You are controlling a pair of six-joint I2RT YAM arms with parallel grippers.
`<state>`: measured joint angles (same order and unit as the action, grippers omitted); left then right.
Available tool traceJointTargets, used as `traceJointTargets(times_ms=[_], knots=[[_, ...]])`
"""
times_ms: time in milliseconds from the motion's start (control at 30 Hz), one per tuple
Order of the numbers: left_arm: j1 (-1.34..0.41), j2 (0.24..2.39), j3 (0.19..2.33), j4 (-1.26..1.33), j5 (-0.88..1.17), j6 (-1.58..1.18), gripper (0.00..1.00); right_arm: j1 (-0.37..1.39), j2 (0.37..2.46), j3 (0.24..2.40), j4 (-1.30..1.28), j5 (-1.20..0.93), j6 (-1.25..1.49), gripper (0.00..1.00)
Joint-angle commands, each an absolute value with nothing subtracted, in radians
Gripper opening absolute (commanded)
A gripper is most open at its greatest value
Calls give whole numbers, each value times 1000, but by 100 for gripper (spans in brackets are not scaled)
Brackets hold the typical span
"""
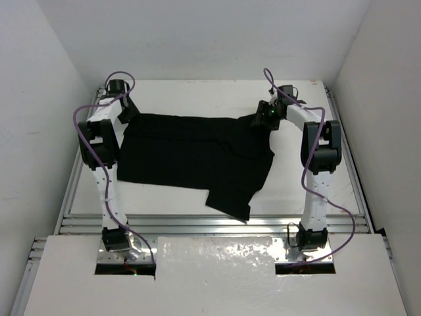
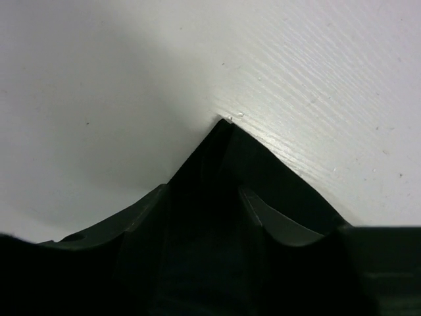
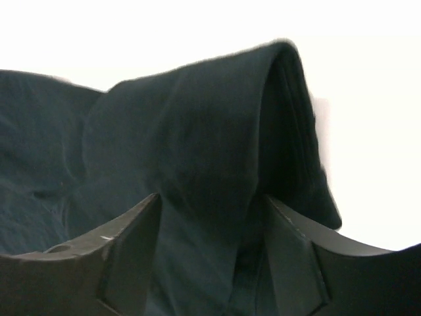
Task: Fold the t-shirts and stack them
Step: Fold the flattened tshirt in 1/3 of the way
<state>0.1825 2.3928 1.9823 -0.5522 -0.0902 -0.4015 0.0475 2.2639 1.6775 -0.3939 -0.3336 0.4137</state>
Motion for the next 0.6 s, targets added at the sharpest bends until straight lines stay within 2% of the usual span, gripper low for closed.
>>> traceJointTargets(times_ms=[0,100,167,200,233,267,300,433,567], knots=[[198,2398,2022,-557,-126,-413,42,40,2304,1744,-328,-359,408,61],[201,2396,2025,-568,-146,-423,43,34,2328,1782,-330,-360,417,60],[199,2398,2028,-572,-156,-433,43,31,2330,1784,-315,-373,426,47],[199,2401,2029,-577,-167,-439,43,31,2333,1787,-311,-382,436,40],[201,2407,2048,-589,-182,-446,43,29,2339,1792,-313,-380,437,17],[201,2422,2060,-616,-213,-460,43,29,2351,1807,-321,-373,442,6],[201,2427,2077,-629,-234,-469,43,28,2356,1815,-330,-353,442,0],[201,2427,2094,-679,-371,-520,43,9,2378,1883,-391,-260,449,0],[199,2444,2131,-707,-419,-566,46,6,2413,1966,-480,-172,449,0]])
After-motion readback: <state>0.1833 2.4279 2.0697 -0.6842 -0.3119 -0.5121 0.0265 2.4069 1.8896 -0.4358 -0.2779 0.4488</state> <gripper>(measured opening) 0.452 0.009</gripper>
